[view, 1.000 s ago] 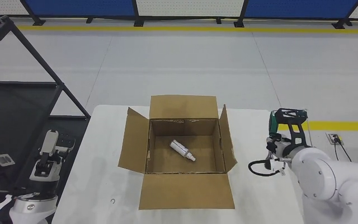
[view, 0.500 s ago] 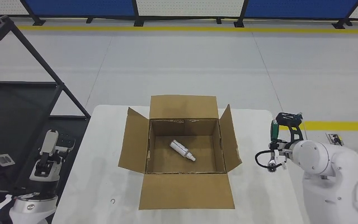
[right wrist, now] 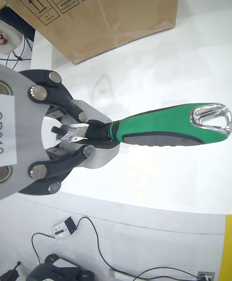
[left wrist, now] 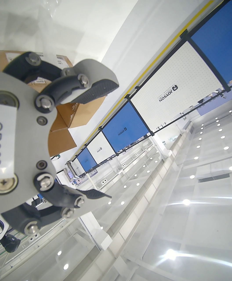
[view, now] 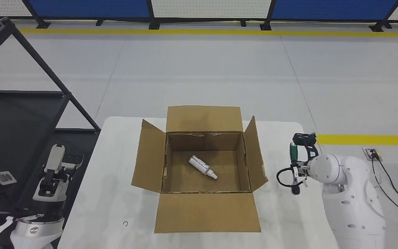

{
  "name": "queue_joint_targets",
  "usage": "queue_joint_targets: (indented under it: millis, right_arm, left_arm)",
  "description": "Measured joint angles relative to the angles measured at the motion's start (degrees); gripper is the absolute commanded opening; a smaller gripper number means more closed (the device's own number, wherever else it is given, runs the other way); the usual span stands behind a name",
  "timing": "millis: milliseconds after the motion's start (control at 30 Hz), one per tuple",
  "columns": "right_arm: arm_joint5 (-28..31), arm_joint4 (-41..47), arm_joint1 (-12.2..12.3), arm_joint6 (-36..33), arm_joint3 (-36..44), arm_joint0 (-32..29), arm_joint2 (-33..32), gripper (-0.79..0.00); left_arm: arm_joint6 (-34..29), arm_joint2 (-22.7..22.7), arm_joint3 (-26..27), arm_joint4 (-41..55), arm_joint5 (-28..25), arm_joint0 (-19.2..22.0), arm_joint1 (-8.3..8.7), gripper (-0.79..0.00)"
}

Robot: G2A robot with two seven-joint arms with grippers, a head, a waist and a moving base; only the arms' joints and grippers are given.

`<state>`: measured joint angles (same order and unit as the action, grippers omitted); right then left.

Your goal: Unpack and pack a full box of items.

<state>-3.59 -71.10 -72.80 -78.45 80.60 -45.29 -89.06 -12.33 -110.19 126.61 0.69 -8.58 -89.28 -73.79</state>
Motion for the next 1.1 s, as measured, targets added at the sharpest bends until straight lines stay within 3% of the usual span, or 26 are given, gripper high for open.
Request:
queue_joint_targets:
  millis: [767,800,833,900,1000,1100]
  right_arm:
    - [2.36,0.88,0.46,3.79,-20.23,8.14,3.92,-0.785]
    - [2.40,0.98,0.47,3.92,-21.13,8.54,4.03,-0.773]
    - [2.30,0.98,0.48,3.97,-22.34,9.13,4.22,-0.693]
    - [2.38,1.16,0.48,4.32,-23.90,10.01,4.56,-0.677]
    - [2.65,1.59,0.50,5.00,-25.94,11.06,4.96,-0.551]
    - [2.78,2.02,0.53,5.46,-27.23,11.67,5.35,-0.505]
  left_arm:
    - [0.00,0.00,0.00,0.00,0.00,0.00,0.00,0.000]
    - [0.00,0.00,0.00,0.00,0.00,0.00,0.00,0.000]
    - [0.00,0.00,0.00,0.00,0.00,0.00,0.00,0.000]
    - [0.00,0.00,0.00,0.00,0.00,0.00,0.00,0.000]
    - [0.00,0.00,0.00,0.00,0.00,0.00,0.00,0.000]
    - [0.00,0.00,0.00,0.00,0.00,0.00,0.00,0.000]
